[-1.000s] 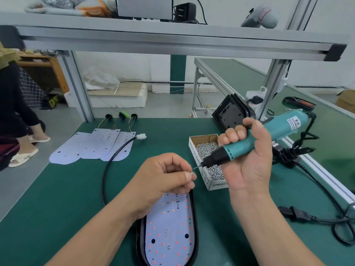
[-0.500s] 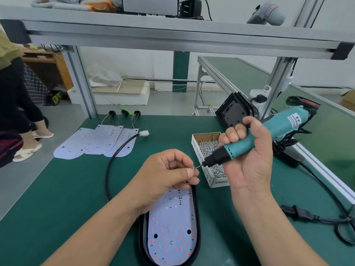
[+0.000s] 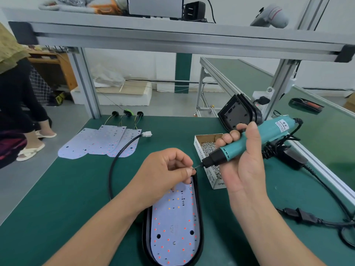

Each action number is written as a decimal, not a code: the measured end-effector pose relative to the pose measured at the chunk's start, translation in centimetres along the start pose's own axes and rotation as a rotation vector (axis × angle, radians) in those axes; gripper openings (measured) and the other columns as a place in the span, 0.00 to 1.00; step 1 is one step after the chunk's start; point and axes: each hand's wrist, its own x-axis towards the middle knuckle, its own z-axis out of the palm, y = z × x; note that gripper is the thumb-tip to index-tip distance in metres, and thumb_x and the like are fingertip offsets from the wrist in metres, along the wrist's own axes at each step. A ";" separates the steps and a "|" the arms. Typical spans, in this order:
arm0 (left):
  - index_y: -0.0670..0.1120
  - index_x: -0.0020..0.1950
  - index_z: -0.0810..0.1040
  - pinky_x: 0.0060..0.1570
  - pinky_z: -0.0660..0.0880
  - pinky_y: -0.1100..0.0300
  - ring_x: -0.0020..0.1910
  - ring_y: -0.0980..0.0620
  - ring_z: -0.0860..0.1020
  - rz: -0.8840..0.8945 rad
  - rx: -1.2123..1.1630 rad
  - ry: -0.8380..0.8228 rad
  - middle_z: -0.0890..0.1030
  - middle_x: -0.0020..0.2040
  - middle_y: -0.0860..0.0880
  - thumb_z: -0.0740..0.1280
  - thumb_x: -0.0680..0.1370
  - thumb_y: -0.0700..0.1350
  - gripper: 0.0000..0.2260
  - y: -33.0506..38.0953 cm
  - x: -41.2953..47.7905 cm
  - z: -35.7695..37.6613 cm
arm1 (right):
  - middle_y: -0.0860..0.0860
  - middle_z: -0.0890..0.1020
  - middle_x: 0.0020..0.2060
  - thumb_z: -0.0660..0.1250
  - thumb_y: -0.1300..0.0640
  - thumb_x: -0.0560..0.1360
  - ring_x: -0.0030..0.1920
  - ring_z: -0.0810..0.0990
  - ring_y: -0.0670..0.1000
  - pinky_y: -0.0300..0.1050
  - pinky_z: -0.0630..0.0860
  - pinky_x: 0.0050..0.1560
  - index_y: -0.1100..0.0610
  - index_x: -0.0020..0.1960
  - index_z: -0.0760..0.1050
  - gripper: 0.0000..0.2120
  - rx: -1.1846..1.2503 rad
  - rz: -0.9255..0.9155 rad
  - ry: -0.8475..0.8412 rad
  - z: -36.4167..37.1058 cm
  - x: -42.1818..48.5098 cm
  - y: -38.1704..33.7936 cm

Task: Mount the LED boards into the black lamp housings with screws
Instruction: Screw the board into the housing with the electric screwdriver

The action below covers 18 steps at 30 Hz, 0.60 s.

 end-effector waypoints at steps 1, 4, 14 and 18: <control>0.46 0.49 0.83 0.32 0.77 0.59 0.40 0.51 0.86 0.000 -0.001 -0.008 0.87 0.40 0.47 0.76 0.78 0.37 0.05 0.1 0.0 -0.1 | 0.50 0.74 0.37 0.71 0.49 0.82 0.36 0.75 0.49 0.45 0.78 0.42 0.56 0.53 0.76 0.11 0.009 -0.002 0.001 0.0 0.0 0.0; 0.46 0.53 0.83 0.33 0.79 0.60 0.41 0.48 0.87 -0.004 -0.039 -0.042 0.89 0.45 0.44 0.77 0.77 0.40 0.07 0.4 0.0 -0.5 | 0.50 0.73 0.37 0.70 0.48 0.83 0.36 0.74 0.49 0.45 0.78 0.42 0.56 0.52 0.75 0.12 0.024 -0.002 0.003 0.0 -0.2 0.0; 0.58 0.53 0.85 0.52 0.78 0.63 0.47 0.60 0.82 -0.081 0.521 0.040 0.85 0.49 0.59 0.75 0.80 0.53 0.03 0.2 0.2 -6.2 | 0.49 0.72 0.36 0.68 0.50 0.84 0.36 0.73 0.48 0.44 0.77 0.40 0.56 0.51 0.75 0.10 0.036 0.022 -0.007 0.5 -0.7 -0.1; 0.58 0.50 0.85 0.40 0.83 0.59 0.40 0.57 0.84 -0.304 0.590 -0.197 0.86 0.45 0.58 0.72 0.78 0.62 0.09 -0.2 -0.1 -6.9 | 0.49 0.72 0.36 0.68 0.51 0.83 0.36 0.73 0.49 0.44 0.77 0.41 0.56 0.51 0.76 0.09 0.001 0.033 -0.034 0.6 -0.9 0.2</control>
